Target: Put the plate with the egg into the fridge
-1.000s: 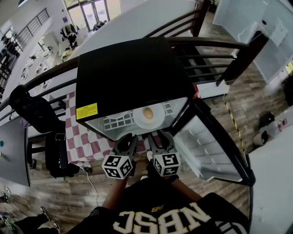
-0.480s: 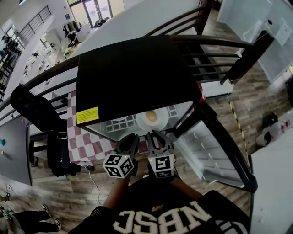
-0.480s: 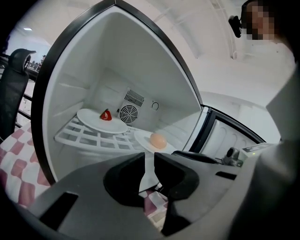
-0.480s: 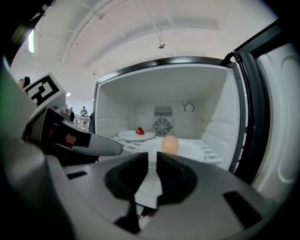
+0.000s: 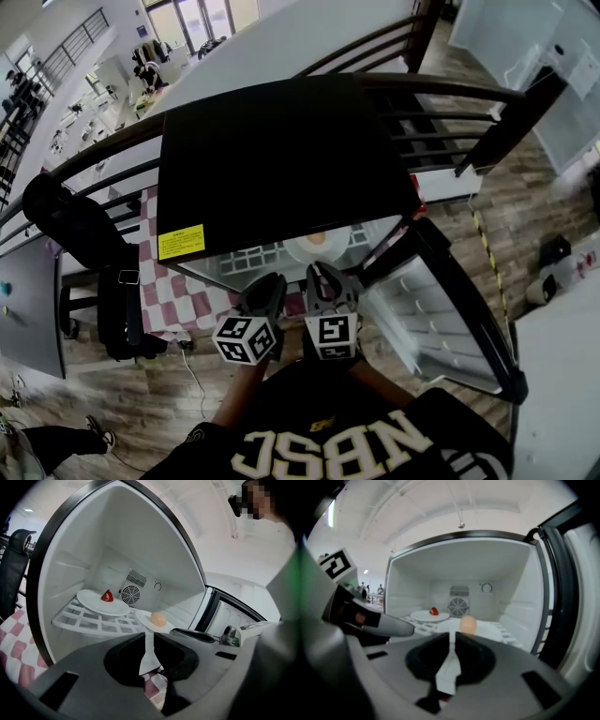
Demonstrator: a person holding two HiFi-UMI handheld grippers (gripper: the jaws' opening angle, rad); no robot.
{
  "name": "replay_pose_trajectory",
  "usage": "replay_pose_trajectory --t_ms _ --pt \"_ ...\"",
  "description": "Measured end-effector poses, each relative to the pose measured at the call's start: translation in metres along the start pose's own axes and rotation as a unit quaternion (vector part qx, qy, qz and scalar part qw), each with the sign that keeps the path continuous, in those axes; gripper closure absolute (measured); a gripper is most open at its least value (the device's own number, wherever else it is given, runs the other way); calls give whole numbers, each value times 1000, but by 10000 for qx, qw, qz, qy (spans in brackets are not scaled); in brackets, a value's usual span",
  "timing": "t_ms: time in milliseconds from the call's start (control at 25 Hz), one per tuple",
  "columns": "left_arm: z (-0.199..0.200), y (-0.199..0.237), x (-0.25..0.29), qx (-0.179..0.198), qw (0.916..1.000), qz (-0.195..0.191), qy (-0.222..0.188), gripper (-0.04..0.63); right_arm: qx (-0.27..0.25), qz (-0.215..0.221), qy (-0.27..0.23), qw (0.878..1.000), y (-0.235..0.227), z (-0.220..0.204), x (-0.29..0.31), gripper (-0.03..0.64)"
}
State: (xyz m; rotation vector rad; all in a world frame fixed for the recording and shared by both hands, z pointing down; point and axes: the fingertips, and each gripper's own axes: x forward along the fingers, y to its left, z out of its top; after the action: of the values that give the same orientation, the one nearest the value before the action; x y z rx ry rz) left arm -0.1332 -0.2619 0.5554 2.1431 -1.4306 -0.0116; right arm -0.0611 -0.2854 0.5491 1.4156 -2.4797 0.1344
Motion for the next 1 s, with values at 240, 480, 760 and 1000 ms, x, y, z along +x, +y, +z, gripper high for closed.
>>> replay_pose_trajectory --t_ms 240,480,760,1000 --pt "7 3 1 11 10000 36 -88 520 147 -43 -13 9999 -11 3 13 569" --pt "12 6 4 -11 9998 58 -172 520 260 93 22 9996 -14 6 28 569" --pt "24 14 0 -22 9994 151 -324 520 315 42 124 9994 -25 10 40 571" --pt "23 18 -6 -72 9991 189 -378 520 416 102 187 9989 -27 7 46 571"
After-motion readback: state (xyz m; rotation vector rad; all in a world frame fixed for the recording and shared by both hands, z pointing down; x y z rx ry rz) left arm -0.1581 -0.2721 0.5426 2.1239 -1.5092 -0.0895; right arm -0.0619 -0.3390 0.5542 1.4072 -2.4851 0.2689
